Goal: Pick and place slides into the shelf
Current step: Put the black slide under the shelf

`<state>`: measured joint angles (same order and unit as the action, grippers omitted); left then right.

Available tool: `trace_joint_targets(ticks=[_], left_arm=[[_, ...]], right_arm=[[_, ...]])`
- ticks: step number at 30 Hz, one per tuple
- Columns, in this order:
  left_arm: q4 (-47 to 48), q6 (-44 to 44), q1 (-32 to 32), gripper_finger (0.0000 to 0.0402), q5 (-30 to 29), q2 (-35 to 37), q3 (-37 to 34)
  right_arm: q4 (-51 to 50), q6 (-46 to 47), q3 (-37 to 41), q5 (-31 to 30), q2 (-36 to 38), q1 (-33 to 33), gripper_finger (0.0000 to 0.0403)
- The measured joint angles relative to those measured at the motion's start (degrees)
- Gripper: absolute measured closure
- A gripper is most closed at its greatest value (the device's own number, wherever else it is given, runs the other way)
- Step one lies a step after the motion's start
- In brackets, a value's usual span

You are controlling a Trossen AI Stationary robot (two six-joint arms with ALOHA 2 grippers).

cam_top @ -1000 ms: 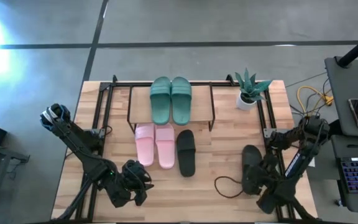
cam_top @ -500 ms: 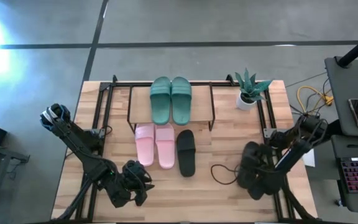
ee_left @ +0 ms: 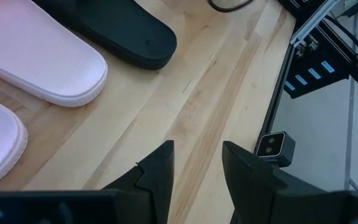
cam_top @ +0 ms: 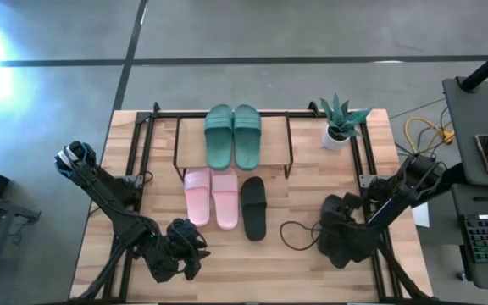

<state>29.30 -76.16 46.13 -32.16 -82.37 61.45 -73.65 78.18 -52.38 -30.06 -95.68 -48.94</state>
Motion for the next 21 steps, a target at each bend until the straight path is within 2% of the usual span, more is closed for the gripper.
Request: trace_joint_targets(ticks=[4, 8, 13, 18, 21], left_arm=[[-0.02, 0.00, 0.00, 0.0281, 0.01, 0.00, 0.00], [-0.03, 0.00, -0.02, 0.0281, 0.00, 0.00, 0.00], [-0.03, 0.02, -0.02, 0.0281, 0.00, 0.00, 0.00], [0.00, 0.02, -0.02, 0.0281, 0.00, 0.00, 0.00], [0.02, 0.04, -0.02, 0.0281, 0.00, 0.00, 0.00]], right_arm=[[1.95, -6.75, -5.16, -7.95, 0.00, 1.63, 0.0390], [9.37, -19.80, -9.44, -13.81, 0.00, 3.96, 0.0390], [16.91, -34.79, -11.82, -15.81, -1.63, 8.00, 0.0390], [17.91, -41.53, -13.74, -19.97, -4.22, 11.03, 0.0390], [21.96, -46.20, -13.99, -20.74, -5.00, 12.48, 0.0390]])
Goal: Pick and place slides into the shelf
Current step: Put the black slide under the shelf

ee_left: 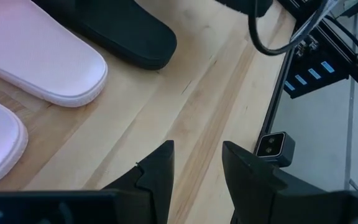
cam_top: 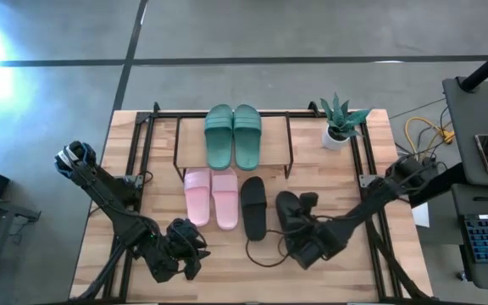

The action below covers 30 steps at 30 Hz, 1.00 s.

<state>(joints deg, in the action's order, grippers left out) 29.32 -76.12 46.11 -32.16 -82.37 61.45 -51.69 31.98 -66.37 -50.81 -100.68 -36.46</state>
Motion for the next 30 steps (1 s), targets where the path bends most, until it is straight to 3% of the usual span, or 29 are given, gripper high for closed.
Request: trace_joint_targets(ticks=[6, 11, 17, 24, 27, 30], left_arm=[[0.06, 0.02, 0.00, 0.0281, 0.00, 0.00, 0.00], [0.09, 0.07, 0.00, 0.0281, 0.02, 0.00, 0.00], [-0.18, 0.09, 0.02, 0.0281, 0.35, 0.00, 0.00], [-0.24, 0.07, 0.07, 0.0281, 0.61, 0.00, 0.00], [-0.22, 0.07, 0.07, 0.0281, 0.61, 0.00, 0.00], [-0.22, 0.07, 0.04, 0.0281, 0.61, 0.00, 0.00]], right_arm=[[10.45, -11.60, 0.00, 0.17, -1.73, 2.20, 0.0390], [9.29, -11.18, 0.32, 0.62, -3.89, 4.41, 0.0384], [9.82, -8.15, 0.43, 2.10, -4.42, 6.09, 0.0324], [3.29, -8.95, -1.02, -1.44, -3.72, 6.05, 0.0266], [-1.40, -5.77, -1.91, 0.40, -3.72, 6.06, 0.0267], [-3.29, -3.42, -2.19, 1.74, -3.72, 6.24, 0.0299]])
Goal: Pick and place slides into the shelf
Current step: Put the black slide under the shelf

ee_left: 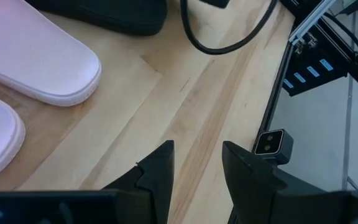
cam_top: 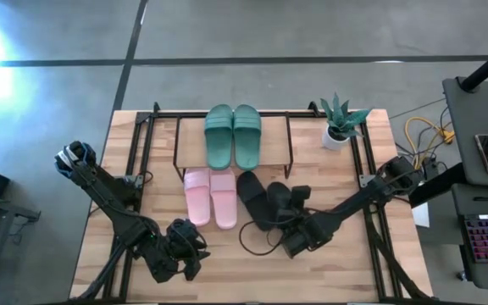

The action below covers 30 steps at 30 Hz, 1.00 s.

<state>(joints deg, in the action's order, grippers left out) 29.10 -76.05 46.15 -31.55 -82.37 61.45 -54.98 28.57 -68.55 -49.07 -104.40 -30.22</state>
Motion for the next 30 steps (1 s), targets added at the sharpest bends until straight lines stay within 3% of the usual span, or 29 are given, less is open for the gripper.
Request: trace_joint_targets(ticks=[4, 6, 24, 30], left_arm=[[0.00, 0.00, 0.00, 0.0281, 0.00, 0.00, 0.00], [0.00, 0.00, -0.02, 0.0281, 0.00, 0.00, 0.00], [-0.81, -0.13, -0.02, 0.0281, 0.02, 0.00, 0.00], [-0.81, -0.11, -0.02, 0.0281, 0.02, 0.00, 0.00]], right_arm=[[0.18, -0.98, 0.22, -0.10, 0.00, 0.29, 0.0370], [0.27, -1.59, 0.57, -0.19, 0.00, 0.99, 0.0386], [5.11, -3.53, 1.44, -3.49, -1.86, 7.19, 0.0390], [11.61, -12.81, 1.97, 2.65, -1.84, 7.30, 0.0385]])
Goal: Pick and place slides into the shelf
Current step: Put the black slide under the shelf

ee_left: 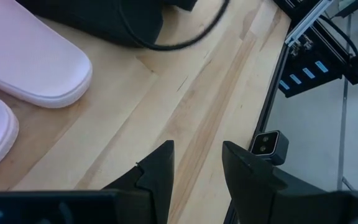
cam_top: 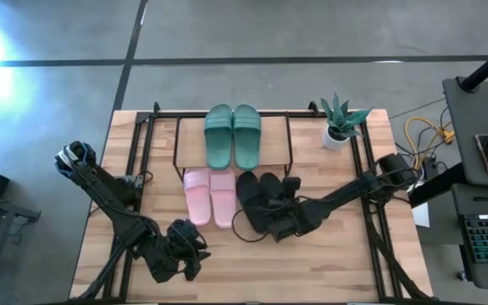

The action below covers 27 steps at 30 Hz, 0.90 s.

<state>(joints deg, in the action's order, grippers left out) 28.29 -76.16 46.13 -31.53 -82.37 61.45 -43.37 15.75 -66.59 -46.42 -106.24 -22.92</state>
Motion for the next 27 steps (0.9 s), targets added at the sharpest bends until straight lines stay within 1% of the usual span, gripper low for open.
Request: trace_joint_targets(ticks=[2, 9, 12, 15, 21, 27], left_arm=[[0.00, -0.02, 0.00, 0.0281, -0.02, 0.00, 0.00], [-0.40, -0.04, 0.00, 0.0281, 0.00, 0.00, 0.00], [-0.44, -0.04, 0.00, 0.0281, 0.00, 0.00, 0.00], [-0.83, -0.07, 0.00, 0.0281, 0.00, 0.00, 0.00], [-0.92, -0.07, 0.01, 0.0281, 0.00, 0.00, 0.00], [-0.90, -0.04, 0.02, 0.0281, 0.00, 0.00, 0.00]], right_arm=[[0.34, -1.11, 0.00, 0.75, 0.02, 0.00, 0.0381], [2.19, 0.52, -1.55, 1.54, 0.01, -0.06, 0.0380], [2.42, 0.71, -2.64, 2.05, 0.00, -0.11, 0.0372], [1.11, 2.43, -2.73, 2.03, -0.02, 0.14, 0.0358], [-0.29, 11.11, -2.34, 2.10, -0.09, 0.61, 0.0324], [-1.47, 14.22, -2.38, 2.14, -0.09, 0.57, 0.0290]])
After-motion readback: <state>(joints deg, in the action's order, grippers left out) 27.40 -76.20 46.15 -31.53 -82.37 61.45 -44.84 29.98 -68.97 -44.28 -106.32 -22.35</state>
